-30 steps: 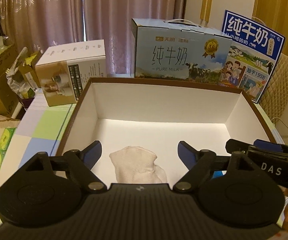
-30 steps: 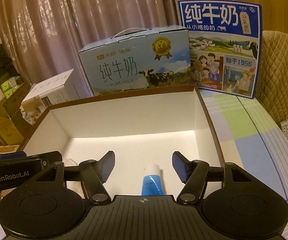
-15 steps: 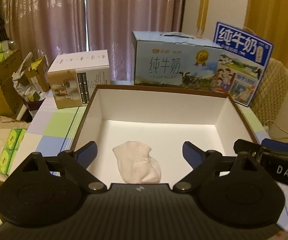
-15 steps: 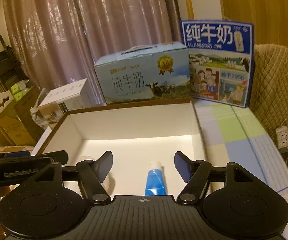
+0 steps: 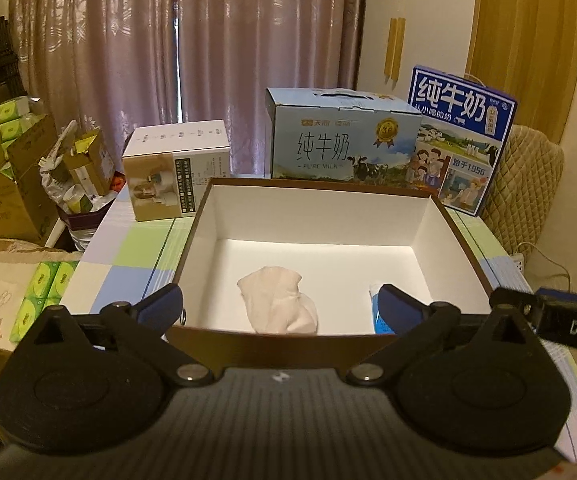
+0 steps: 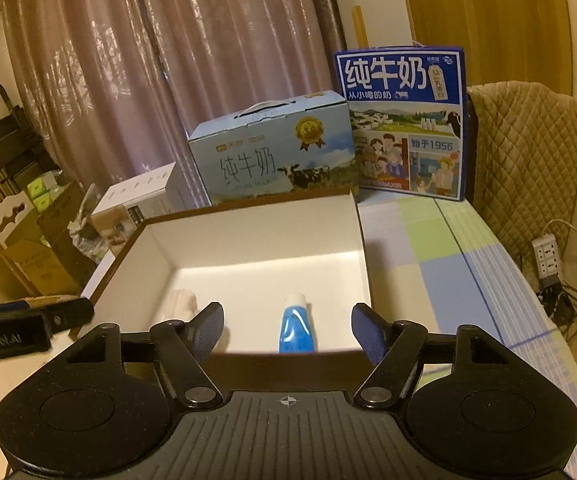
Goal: Organize objects
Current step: 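Withdraw both grippers from the box back toward the remaining items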
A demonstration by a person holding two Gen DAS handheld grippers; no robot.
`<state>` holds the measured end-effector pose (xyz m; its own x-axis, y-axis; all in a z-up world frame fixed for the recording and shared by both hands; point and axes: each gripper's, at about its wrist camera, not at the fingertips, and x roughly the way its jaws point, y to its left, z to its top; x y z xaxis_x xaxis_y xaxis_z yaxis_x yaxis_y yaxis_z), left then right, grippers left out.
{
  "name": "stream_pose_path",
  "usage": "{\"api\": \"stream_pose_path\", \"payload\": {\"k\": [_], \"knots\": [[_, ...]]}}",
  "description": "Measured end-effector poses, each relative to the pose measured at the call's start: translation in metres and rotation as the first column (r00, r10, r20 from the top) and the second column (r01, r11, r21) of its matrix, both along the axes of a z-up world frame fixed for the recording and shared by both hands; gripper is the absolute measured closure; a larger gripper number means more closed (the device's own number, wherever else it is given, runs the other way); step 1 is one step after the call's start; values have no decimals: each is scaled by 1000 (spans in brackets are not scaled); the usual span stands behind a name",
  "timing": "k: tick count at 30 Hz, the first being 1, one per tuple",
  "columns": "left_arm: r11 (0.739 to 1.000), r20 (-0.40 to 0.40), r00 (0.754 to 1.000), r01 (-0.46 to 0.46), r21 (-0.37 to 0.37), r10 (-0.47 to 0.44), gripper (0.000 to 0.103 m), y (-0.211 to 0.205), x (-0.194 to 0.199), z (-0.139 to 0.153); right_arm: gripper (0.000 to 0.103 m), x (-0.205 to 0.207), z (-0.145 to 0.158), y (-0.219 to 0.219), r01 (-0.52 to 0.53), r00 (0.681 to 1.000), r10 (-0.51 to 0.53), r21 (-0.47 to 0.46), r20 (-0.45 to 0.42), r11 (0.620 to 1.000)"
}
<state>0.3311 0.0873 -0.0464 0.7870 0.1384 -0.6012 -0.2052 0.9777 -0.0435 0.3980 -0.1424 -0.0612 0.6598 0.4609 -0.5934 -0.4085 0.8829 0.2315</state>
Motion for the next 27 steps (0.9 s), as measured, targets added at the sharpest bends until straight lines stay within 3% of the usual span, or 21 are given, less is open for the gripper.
{"api": "stream_pose_path", "payload": {"k": [6,12,18,23,27], "knots": [[1000,-23,1000,-4,-29,4,1,-1,-25,-5,35,-24,-14,-8,-16,997,17,10,-77,1000],[995,-87,994,59,-80,-66,1,-8,-46,-22,35,-44,-34,-14,-32,983,27,-26,-181,999],[986,-172,971,163,-36,-166,1,-31,-52,-46,35,-65,-53,-24,-31,963,19,-40,-270,999],[972,-194,953,227,-54,-233,5,-38,-52,-54,37,-76,-64,-28,-49,951,31,-52,-307,997],[954,-221,928,292,-66,-299,9,-47,-51,-65,43,-65,-72,-39,10,940,-34,-72,-339,997]]}}
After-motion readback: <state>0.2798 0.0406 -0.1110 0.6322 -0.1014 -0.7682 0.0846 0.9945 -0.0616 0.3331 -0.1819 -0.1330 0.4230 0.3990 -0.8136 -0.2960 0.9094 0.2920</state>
